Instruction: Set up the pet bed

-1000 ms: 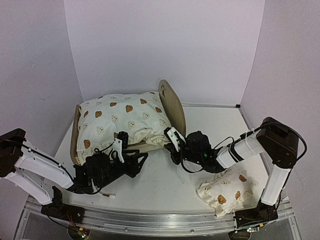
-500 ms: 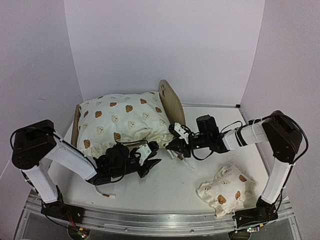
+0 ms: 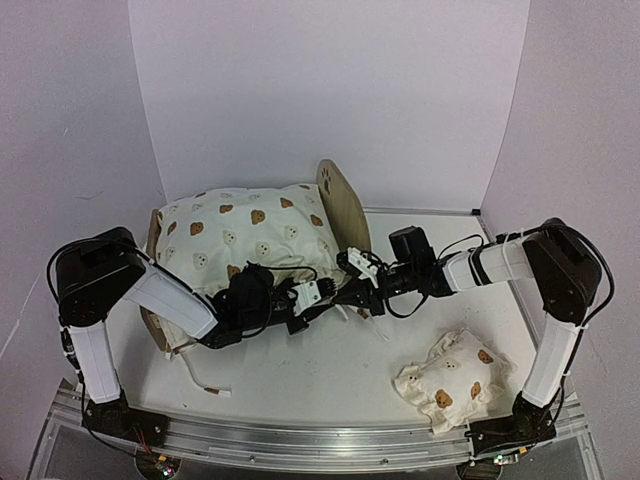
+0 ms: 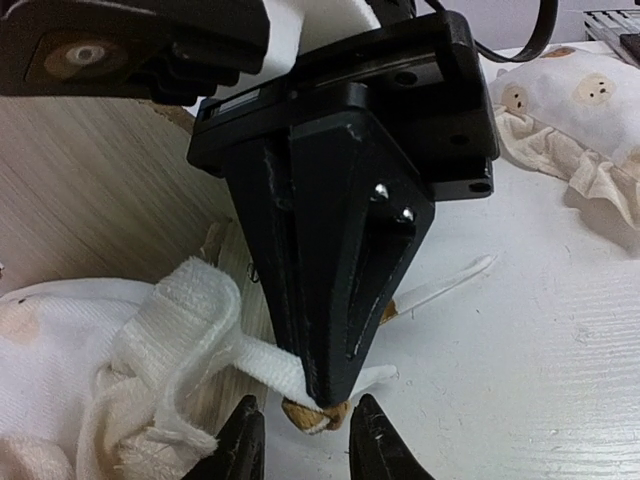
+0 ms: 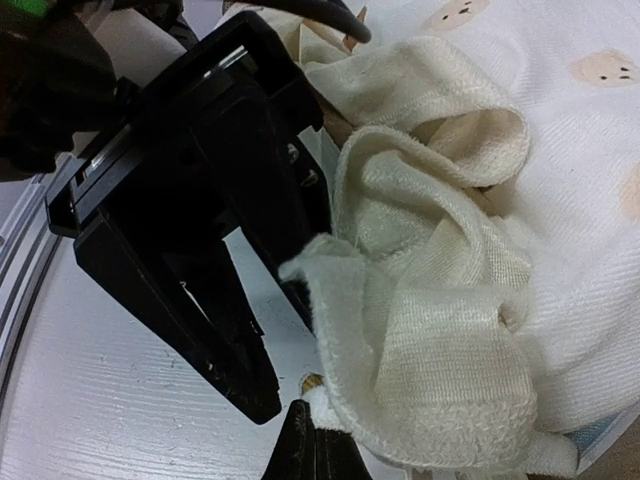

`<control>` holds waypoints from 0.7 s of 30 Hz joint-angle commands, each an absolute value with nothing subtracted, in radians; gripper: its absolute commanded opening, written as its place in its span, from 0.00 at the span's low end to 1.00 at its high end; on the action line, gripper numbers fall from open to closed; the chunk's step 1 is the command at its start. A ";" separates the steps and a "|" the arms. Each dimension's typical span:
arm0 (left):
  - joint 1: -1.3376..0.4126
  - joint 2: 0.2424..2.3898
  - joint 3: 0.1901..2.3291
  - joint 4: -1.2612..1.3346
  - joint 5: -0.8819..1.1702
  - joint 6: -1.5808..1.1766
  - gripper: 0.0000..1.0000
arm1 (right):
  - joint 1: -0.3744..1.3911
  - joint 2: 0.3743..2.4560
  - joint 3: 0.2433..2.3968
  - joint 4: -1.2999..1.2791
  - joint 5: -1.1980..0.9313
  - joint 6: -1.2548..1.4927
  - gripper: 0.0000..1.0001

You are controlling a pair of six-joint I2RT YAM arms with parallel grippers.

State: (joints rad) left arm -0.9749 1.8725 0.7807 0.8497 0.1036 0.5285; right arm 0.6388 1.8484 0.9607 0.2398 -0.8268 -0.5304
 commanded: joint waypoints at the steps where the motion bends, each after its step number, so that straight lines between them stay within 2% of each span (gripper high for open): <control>1: -0.965 1.890 0.844 0.828 0.200 0.575 0.30 | 0.644 1.855 1.002 0.212 -0.886 -0.554 0.00; 14: -0.954 1.920 0.875 0.787 0.244 0.581 0.16 | 0.644 1.856 1.020 0.175 -0.891 -0.567 0.00; 18: -0.952 1.918 0.866 0.779 0.236 0.584 0.15 | 0.644 1.856 1.023 0.175 -0.897 -0.566 0.00; 21: -0.948 1.919 0.863 0.778 0.233 0.579 0.18 | 0.644 1.856 1.025 0.173 -0.902 -0.565 0.00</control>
